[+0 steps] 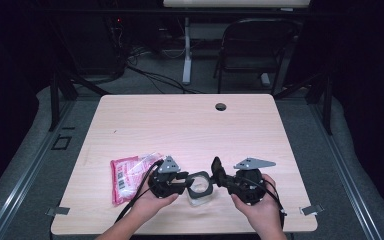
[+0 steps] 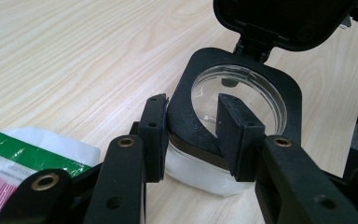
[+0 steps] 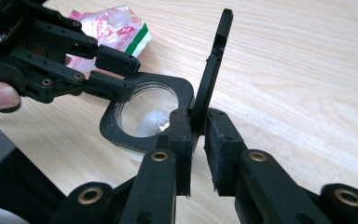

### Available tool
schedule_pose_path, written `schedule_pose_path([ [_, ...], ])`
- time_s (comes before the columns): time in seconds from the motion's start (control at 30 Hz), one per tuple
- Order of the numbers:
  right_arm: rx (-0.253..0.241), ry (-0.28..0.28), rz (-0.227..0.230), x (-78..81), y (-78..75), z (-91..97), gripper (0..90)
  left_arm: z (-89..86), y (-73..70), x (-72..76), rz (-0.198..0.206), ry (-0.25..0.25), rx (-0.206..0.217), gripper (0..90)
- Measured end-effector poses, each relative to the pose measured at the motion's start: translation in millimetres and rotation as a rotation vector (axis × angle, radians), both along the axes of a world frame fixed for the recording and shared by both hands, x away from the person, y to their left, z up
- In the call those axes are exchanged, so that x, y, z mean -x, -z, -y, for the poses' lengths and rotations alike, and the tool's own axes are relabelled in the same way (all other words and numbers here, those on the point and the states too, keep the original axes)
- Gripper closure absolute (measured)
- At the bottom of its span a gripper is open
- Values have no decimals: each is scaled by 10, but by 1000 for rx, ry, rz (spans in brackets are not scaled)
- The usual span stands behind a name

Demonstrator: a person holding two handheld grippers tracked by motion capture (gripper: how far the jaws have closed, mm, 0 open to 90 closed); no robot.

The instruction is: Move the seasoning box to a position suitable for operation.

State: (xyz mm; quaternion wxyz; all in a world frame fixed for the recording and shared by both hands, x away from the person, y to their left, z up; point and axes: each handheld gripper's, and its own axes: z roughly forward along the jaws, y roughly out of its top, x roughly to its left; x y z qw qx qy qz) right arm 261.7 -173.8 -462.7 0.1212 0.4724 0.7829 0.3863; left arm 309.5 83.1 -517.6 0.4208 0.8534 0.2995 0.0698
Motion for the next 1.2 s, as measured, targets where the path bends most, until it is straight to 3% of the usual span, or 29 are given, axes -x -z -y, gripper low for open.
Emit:
schedule_pose_path([
  [0.5,41,17,27,-51,7,-93,851,13,23,18,-28,22,-2,596],
  [0.73,57,15,31,-280,-2,-157,859,2,27,26,-40,8,10,557],
  [0.93,41,14,18,-474,1,-201,833,-20,18,15,-53,-16,25,526],
  [1.2,7,18,32,-574,42,-210,807,-35,0,47,-46,-15,32,516],
])
